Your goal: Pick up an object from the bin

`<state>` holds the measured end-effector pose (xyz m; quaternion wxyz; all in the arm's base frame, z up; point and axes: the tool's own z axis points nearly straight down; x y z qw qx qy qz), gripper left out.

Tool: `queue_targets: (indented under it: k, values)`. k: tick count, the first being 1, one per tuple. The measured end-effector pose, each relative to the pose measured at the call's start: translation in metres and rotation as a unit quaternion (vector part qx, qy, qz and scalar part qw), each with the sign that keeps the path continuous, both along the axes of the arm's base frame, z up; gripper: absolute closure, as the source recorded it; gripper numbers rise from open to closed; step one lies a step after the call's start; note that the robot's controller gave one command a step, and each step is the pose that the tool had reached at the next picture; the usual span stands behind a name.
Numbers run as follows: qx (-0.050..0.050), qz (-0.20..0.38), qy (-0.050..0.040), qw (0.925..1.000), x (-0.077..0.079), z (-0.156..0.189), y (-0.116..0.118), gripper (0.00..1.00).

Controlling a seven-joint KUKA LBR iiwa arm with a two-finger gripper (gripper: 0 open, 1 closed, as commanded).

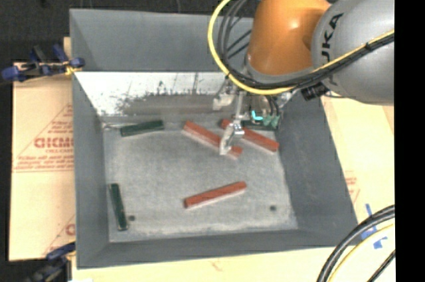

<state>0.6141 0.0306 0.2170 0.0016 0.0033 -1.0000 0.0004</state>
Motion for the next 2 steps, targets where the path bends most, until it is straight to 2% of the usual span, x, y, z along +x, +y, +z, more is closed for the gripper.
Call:
queue_targets:
  k: [1, 2]
  values:
    - [0.0, 0.0, -0.004, 1.0, 0.001, 0.005, 0.0, 0.0]
    - [0.001, -0.028, -0.0064, 0.9996, -0.008, -0.053, 0.005, 0.0]
